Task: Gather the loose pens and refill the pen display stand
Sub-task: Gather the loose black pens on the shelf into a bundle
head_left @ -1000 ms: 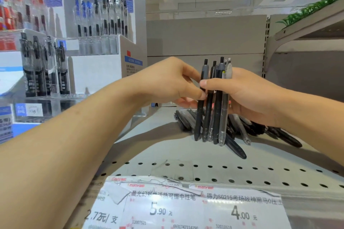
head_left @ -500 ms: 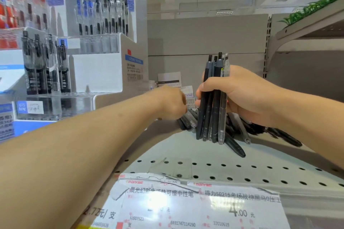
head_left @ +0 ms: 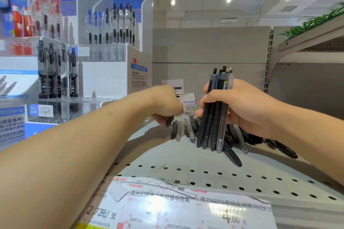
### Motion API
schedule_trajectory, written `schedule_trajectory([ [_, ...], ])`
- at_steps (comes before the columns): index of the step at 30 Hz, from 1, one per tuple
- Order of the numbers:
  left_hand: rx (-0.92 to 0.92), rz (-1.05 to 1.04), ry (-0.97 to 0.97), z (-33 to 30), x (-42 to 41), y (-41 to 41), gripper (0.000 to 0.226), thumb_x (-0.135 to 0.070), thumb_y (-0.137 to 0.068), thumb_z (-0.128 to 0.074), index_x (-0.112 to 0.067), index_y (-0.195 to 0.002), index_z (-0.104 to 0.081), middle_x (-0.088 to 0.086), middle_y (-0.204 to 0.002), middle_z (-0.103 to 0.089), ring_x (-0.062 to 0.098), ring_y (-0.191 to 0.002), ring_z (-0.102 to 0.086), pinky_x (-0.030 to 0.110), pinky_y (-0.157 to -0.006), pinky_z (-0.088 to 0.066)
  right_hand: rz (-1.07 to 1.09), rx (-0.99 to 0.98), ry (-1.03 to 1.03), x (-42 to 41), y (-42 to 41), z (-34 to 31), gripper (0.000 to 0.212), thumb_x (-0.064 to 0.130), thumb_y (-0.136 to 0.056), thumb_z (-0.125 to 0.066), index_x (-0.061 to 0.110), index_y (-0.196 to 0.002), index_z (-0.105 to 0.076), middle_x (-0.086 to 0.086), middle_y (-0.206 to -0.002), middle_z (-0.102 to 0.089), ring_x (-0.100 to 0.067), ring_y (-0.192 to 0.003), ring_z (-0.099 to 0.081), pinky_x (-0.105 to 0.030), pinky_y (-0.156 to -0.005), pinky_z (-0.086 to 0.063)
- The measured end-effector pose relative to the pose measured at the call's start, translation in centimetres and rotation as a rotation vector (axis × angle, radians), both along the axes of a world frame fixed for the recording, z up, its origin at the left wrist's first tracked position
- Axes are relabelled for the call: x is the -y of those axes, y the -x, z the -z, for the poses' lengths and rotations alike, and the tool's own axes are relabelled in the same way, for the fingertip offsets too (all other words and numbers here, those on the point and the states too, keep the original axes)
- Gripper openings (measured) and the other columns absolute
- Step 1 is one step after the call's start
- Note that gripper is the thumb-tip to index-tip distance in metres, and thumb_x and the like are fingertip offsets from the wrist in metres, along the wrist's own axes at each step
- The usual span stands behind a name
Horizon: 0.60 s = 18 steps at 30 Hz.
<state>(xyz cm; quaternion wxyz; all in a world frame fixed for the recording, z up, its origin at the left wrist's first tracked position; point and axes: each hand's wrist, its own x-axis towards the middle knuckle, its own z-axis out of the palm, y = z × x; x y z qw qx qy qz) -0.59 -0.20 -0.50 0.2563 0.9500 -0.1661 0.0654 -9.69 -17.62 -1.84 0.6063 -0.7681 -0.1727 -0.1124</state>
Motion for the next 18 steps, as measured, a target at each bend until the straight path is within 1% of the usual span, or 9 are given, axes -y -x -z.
schedule_trajectory([
  [1, 0.005, 0.047, 0.146, -0.5, -0.4, 0.3, 0.015, -0.015, -0.092, -0.065, -0.012, -0.105, -0.059, 0.01, -0.086, -0.074, 0.018, -0.06, -0.074, 0.026, -0.052, -0.058, 0.004, 0.0, 0.003, 0.0, 0.0, 0.0, 0.01, 0.008, -0.092, -0.067, 0.016, -0.095, -0.063, -0.007, -0.089, -0.075, -0.027, -0.089, -0.078, -0.038, -0.077, -0.059],
  [3, -0.078, 0.211, 0.47, -1.4, -1.1, 1.4, 0.036, -0.008, -0.089, -0.069, -0.022, -0.118, -0.053, 0.009, -0.093, -0.076, 0.023, -0.068, -0.076, 0.027, -0.054, -0.058, 0.011, 0.001, 0.011, 0.2, -0.1, 0.0, 0.009, 0.009, -0.092, -0.068, 0.016, -0.096, -0.064, -0.007, -0.089, -0.075, -0.026, -0.089, -0.078, -0.038, -0.076, -0.059],
  [4, -0.114, 0.292, 0.573, -1.6, -1.3, 1.9, 0.04, -0.006, -0.088, -0.07, -0.022, -0.12, -0.051, 0.009, -0.094, -0.077, 0.025, -0.072, -0.077, 0.028, -0.056, -0.059, 0.016, 0.003, 0.016, 0.2, -0.2, 0.0, 0.01, 0.009, -0.092, -0.068, 0.017, -0.097, -0.064, -0.007, -0.09, -0.074, -0.025, -0.09, -0.077, -0.038, -0.075, -0.059],
  [5, -0.128, 0.358, 0.616, -1.7, -1.5, 2.4, 0.039, -0.006, -0.088, -0.071, -0.018, -0.12, -0.052, 0.007, -0.092, -0.078, 0.026, -0.075, -0.077, 0.028, -0.057, -0.058, 0.022, 0.008, 0.025, 0.2, -0.2, 0.0, 0.01, 0.01, -0.092, -0.069, 0.018, -0.097, -0.065, -0.008, -0.091, -0.073, -0.024, -0.09, -0.077, -0.038, -0.074, -0.059],
  [7, -0.11, 0.447, 0.557, -1.6, -1.5, 2.9, 0.032, -0.008, -0.089, -0.072, -0.012, -0.116, -0.057, 0.004, -0.086, -0.077, 0.024, -0.077, -0.076, 0.027, -0.059, -0.058, 0.039, 0.029, 0.062, 0.1, -0.3, 0.0, 0.008, 0.012, -0.092, -0.068, 0.018, -0.096, -0.066, -0.011, -0.092, -0.071, -0.023, -0.091, -0.076, -0.039, -0.073, -0.06],
  [9, -0.119, 0.49, 0.404, -1.5, -1.2, 3.3, 0.028, -0.013, -0.088, -0.074, -0.011, -0.114, -0.062, 0.004, -0.094, -0.077, 0.024, -0.084, -0.076, 0.029, -0.067, -0.06, 0.073, 0.055, 0.124, -0.1, -0.3, -0.1, 0.005, 0.014, -0.091, -0.067, 0.017, -0.096, -0.068, -0.014, -0.093, -0.071, -0.024, -0.087, -0.073, -0.044, -0.079, -0.061],
  [12, -0.13, 0.527, 0.214, -1.1, -0.7, 3.6, 0.026, -0.016, -0.091, -0.072, -0.012, -0.116, -0.066, 0.006, -0.104, -0.076, 0.02, -0.091, -0.075, 0.035, -0.078, -0.062, 0.104, 0.068, 0.17, -0.2, -0.2, -0.1, 0.012, 0.02, -0.093, -0.065, 0.017, -0.102, -0.072, -0.012, -0.097, -0.077, -0.025, -0.088, -0.076, -0.047, -0.086, -0.061],
  [15, -0.036, 0.507, 0.109, -1.1, 0.0, 3.5, 0.025, -0.023, -0.09, -0.073, -0.013, -0.113, -0.069, 0.004, -0.1, -0.076, 0.014, -0.085, -0.075, 0.033, -0.074, -0.063, 0.103, 0.092, 0.19, -0.3, 0.0, -0.1, 0.009, 0.025, -0.095, -0.066, 0.026, -0.1, -0.073, -0.004, -0.092, -0.079, -0.021, -0.087, -0.077, -0.044, -0.084, -0.061],
  [18, 0.01, 0.505, 0.079, -1.0, 0.1, 3.4, 0.022, -0.022, -0.092, -0.069, -0.013, -0.112, -0.069, 0.004, -0.096, -0.075, 0.013, -0.078, -0.075, 0.028, -0.064, -0.06, 0.139, 0.124, 0.182, -0.3, 0.1, -0.2, 0.007, 0.022, -0.094, -0.069, 0.026, -0.097, -0.074, -0.001, -0.09, -0.079, -0.02, -0.086, -0.077, -0.045, -0.087, -0.061],
])
